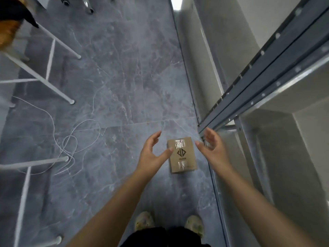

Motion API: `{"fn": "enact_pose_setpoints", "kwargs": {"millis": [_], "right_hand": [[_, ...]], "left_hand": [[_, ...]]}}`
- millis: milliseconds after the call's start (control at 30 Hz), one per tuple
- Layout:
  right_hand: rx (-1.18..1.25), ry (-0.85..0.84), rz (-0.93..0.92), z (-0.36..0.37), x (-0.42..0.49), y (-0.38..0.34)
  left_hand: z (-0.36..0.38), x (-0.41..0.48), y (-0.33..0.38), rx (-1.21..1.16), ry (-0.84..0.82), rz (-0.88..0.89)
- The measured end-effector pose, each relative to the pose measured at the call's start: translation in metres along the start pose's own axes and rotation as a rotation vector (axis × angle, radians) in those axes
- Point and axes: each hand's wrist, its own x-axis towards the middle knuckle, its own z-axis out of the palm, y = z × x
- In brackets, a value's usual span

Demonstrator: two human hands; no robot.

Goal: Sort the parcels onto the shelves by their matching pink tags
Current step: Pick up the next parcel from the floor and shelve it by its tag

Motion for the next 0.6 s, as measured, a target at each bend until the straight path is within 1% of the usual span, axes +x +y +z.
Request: {"fn": "enact_pose_setpoints", "kwargs": {"millis": [67, 333, 433, 500, 600], "right_hand": [[-0.013, 0.008, 0.015, 0.007, 0.022, 0.047], [-0.092, 0.003, 0.186, 0.041, 0.101, 0.245], [-0.129, -0.017, 0.244, 0.053, 0.132, 0.303], [-0.103, -0.03, 0.286, 0.058, 0.152, 0.333], [-0.035, -0.109, 0.38, 0.062, 0.165, 0.361]], "left_hand": [[0.014, 0.022, -0.041, -0.007, -0.006, -0.021], [0.078, 0.11, -0.209, -0.006, -0.078, -0.085], [0.103, 0.135, -0.269, -0.008, -0.11, -0.168], [0.115, 0.15, -0.296, -0.017, -0.174, -0.231], [0.125, 0.159, -0.317, -0.099, -0.337, -0.28]]}}
